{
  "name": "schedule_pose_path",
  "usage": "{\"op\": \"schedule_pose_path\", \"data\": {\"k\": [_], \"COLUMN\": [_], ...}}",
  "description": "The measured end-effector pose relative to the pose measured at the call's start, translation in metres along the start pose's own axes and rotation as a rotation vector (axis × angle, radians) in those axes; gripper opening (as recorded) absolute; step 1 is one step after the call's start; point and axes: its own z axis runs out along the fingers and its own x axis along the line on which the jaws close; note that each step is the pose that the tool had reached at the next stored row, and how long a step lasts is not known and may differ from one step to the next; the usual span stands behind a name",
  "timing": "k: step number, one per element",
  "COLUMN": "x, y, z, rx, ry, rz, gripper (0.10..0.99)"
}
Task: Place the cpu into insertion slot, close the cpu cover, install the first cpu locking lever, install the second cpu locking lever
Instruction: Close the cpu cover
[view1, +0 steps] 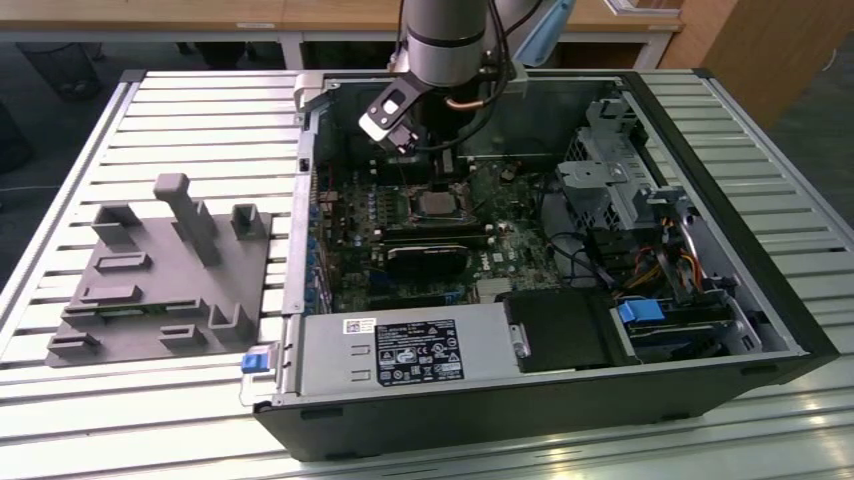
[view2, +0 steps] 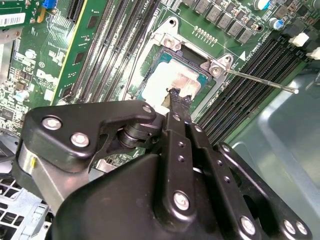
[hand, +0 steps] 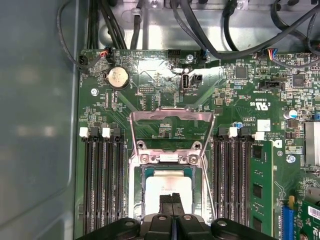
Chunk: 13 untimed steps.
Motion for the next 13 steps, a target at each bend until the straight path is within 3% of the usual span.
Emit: {"op": "schedule_pose_path", "data": {"k": [13], "x": [0.0001], "y": [0.0002], "z": [-0.0036], "rx": [0.0], "ry": [0.0003], "rz": [0.0], "gripper": [0.106]}}
